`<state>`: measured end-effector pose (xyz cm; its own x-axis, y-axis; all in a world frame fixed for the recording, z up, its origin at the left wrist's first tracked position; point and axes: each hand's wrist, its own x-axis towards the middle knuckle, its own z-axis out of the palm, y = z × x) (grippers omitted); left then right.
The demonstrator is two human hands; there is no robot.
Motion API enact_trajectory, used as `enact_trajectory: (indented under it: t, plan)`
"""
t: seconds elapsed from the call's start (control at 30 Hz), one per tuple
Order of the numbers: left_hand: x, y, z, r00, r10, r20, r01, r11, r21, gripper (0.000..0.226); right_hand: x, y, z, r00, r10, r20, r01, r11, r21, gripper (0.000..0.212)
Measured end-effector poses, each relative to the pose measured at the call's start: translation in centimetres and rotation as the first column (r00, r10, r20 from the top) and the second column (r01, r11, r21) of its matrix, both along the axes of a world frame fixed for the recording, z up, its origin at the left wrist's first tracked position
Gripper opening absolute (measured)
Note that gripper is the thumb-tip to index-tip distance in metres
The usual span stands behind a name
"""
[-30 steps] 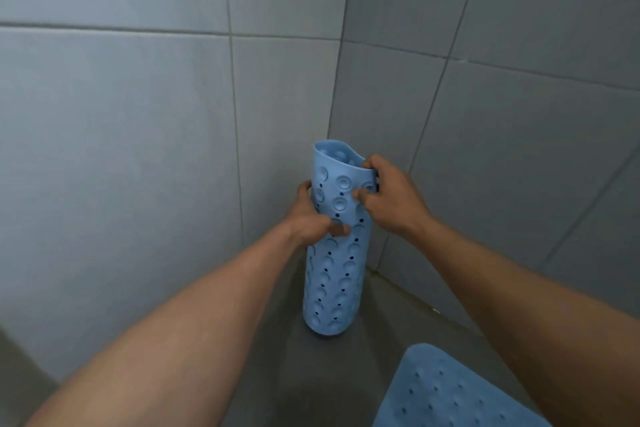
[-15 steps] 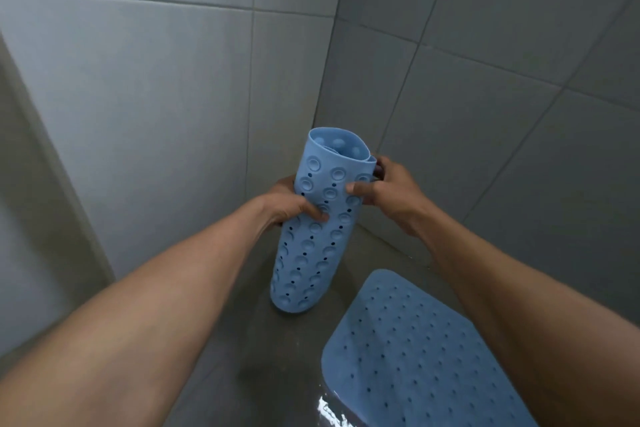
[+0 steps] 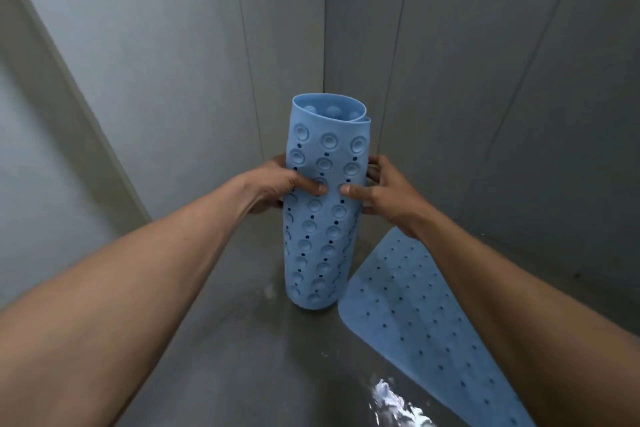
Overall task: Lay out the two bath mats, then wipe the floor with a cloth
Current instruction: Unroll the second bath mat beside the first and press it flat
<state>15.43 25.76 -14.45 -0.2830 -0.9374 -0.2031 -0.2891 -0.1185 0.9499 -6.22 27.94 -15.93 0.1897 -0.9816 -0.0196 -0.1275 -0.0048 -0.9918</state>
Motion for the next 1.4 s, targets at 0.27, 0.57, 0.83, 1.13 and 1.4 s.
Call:
enact_trajectory:
  t: [0.27,0.57,0.83,1.13,1.4]
  plan:
    - [-1.1,7.6,3.4,0.997,0.069,-0.021,-0.067,0.996,0.055,0.056,-1.6,5.2,0.9,0.994,0.087,0.073,-0.079,0.991,-0.110,0.064]
    - [-3.2,10.1,1.7,0.993,-0.007,-0.120,0.019,0.995,0.099,0.069,-4.0,10.6,2.3,0.998,0.047,0.030,-0.047,0.999,-0.009,0.068]
    - [-5.4,12.2,2.5,0.937,-0.181,-0.298,0.223,0.968,0.113,0.046,-4.5,16.9,3.4,0.969,-0.246,0.027,0.245,0.968,0.046,0.063]
    - [-9.9,16.4,2.1,0.872,-0.255,-0.419,0.336,0.933,0.131,0.053,-7.7,24.1,3.5,0.939,-0.344,-0.016,0.344,0.939,0.004,0.061]
    - [-13.1,21.8,-0.3,0.904,-0.288,-0.314,0.341,0.931,0.128,0.049,-10.2,29.0,-1.3,0.916,-0.401,0.008,0.401,0.916,0.003,0.055]
